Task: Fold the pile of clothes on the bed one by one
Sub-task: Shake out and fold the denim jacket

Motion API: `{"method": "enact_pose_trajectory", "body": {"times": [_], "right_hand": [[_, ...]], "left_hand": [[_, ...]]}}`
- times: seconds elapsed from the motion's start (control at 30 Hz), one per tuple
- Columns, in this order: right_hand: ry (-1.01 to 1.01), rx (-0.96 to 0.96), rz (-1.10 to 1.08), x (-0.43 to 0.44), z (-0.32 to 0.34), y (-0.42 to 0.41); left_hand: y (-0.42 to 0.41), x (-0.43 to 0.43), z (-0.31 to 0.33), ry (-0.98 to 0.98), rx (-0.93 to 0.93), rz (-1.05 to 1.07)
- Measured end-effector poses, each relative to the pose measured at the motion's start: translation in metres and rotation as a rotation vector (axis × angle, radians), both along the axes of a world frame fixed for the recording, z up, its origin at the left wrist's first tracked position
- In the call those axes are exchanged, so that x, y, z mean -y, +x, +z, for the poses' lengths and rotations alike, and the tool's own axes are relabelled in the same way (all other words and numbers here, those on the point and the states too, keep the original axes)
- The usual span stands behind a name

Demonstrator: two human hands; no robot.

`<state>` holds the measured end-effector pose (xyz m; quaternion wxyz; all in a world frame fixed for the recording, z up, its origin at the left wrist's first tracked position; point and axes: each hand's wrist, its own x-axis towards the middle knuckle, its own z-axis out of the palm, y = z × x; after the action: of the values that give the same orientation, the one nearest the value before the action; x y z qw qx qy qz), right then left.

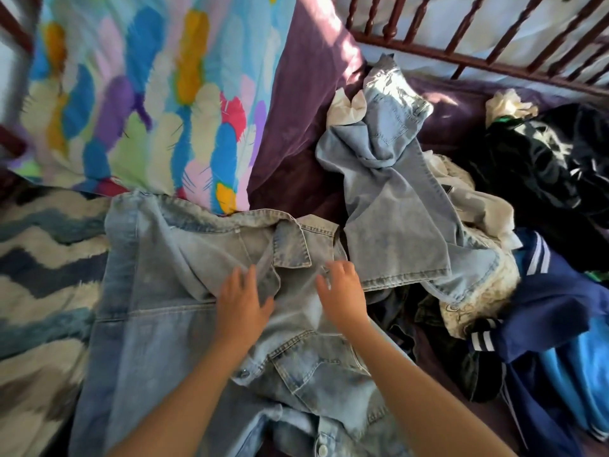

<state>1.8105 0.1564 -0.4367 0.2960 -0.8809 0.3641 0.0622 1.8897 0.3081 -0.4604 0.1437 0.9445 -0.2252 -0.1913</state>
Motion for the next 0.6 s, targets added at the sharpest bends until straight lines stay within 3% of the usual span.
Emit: {"method": "enact_pose_trajectory", "body": {"times": [0.1, 0.2, 0.3, 0.4, 0.47, 0.6], "right_hand": [[0.366, 0.028, -0.281, 0.013, 0.002, 0.03], [0.512, 0.06, -0.449, 0.02, -0.004, 0.039], [0.573, 0.074, -0.431, 0.02, -0.005, 0.036], [0.616, 0.127, -0.404, 0.018, -0.004, 0.027], [0.627, 0.16, -0.371, 0.013, 0.002, 0.018], [0.572, 0.212, -0.271, 0.003, 0.023, 0.001]], "left_hand": [[0.021, 0.031, -0.012, -0.023, -0.118, -0.064], [0.029, 0.044, -0.025, 0.116, -0.168, -0.104], [0.029, 0.046, -0.03, 0.197, -0.063, -0.142], [0.035, 0.044, -0.028, 0.077, -0.105, 0.024], [0.037, 0.038, -0.026, 0.047, -0.092, -0.007], [0.029, 0.036, -0.018, -0.078, -0.29, -0.16]]}}
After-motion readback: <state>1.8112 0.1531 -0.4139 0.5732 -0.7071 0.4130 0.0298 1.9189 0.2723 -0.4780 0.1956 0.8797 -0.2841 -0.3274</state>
